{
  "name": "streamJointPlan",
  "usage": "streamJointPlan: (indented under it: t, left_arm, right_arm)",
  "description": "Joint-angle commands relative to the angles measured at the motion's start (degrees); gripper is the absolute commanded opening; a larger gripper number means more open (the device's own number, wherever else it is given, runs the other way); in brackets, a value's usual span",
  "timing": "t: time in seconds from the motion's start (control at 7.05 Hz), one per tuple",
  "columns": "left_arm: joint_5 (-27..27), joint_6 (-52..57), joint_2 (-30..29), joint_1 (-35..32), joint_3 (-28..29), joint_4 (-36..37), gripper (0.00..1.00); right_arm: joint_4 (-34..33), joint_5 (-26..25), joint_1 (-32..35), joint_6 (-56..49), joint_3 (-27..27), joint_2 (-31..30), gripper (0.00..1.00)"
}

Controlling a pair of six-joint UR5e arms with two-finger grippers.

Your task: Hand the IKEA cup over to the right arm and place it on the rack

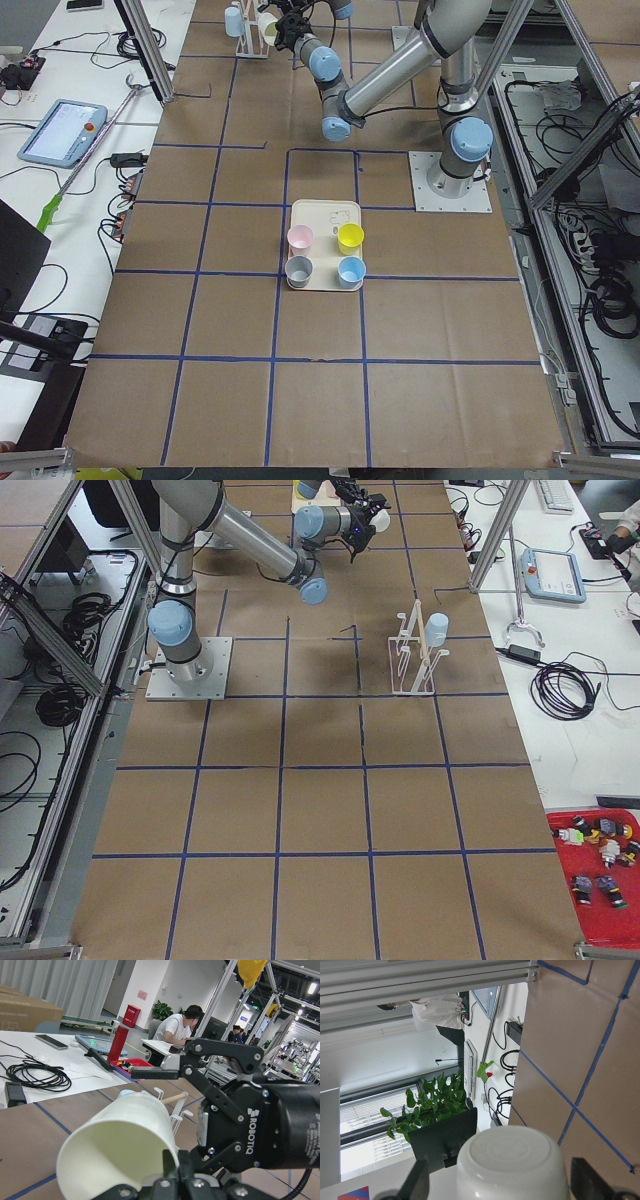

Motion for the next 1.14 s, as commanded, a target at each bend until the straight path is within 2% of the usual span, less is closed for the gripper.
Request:
streamJointPlan:
  t: [0.0,0.43,0.57,0.85,0.99]
  left_arm:
    - [0.0,-0.8,0.2,0.0,0.0,0.0,0.07]
    - [0.0,-0.9,0.2,0.0,0.1,0.0,0.08]
    - [0.0,-1.0,0.2,0.0,0.1,0.0,0.08]
    - [0.0,-1.0,0.2,0.0,0.1,0.0,0.09]
    - [0.0,-1.1,0.2,0.0,0.1,0.0,0.1]
  right_arm:
    - [0.0,0.0,0.4,0.0,-0.1,0.2,0.99]
    - [0.0,-0.1,1.4,0.1,-0.6,1.2,0.99]
    - [0.0,-0.3,1.4,0.0,-0.7,1.3,0.96]
    - [0.0,-1.8,1.4,-0.2,-1.3,1.2,0.74]
    - [0.0,-1.8,1.4,-0.2,-1.4,1.1,0.68]
